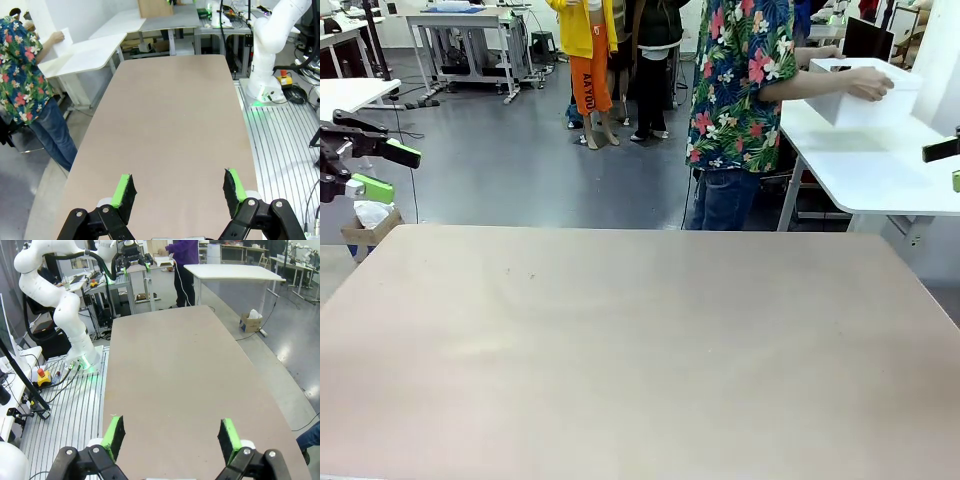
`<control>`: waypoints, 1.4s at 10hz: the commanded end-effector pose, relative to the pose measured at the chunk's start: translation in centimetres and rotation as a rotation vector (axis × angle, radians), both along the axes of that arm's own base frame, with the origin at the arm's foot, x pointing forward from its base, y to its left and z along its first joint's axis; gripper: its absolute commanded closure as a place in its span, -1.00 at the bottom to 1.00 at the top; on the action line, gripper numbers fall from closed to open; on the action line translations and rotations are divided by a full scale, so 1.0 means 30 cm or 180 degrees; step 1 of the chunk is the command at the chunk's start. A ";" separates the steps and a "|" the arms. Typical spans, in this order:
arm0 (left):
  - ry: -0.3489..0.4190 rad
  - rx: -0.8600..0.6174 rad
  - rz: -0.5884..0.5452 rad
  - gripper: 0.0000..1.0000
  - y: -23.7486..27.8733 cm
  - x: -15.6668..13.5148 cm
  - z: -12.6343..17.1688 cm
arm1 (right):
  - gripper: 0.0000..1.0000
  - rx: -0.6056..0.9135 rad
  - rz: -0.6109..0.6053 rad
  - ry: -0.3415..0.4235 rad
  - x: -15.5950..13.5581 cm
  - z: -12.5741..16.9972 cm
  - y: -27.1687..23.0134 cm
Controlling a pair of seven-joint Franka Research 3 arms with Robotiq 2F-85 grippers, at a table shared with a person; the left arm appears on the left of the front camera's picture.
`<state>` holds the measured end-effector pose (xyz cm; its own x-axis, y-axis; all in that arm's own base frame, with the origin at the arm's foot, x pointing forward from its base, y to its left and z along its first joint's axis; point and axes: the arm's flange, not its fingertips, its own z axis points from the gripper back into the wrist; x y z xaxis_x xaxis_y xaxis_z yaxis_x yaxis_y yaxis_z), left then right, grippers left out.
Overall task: Stack the cups and store them in the basket.
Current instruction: Place the stack of Reusable plastic cups into the Pantry Basket.
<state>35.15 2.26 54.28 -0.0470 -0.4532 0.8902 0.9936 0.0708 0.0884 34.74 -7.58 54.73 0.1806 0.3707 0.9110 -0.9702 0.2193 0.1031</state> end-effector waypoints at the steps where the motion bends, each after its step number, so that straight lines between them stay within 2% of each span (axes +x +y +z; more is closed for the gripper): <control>1: 0.0018 -0.0068 0.0005 -0.85 -0.006 -0.001 0.014 | -1.00 0.0060 -0.0010 -0.0015 -0.003 0.013 0.004; 14: 0.0018 -0.0068 0.0005 -0.85 -0.006 -0.001 0.014 | -1.00 0.0060 -0.0010 -0.0015 -0.003 0.013 0.004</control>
<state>35.15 2.26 54.28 -0.0470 -0.4532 0.8902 0.9936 0.0708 0.0884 34.74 -7.58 54.73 0.1806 0.3707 0.9110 -0.9702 0.2194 0.1031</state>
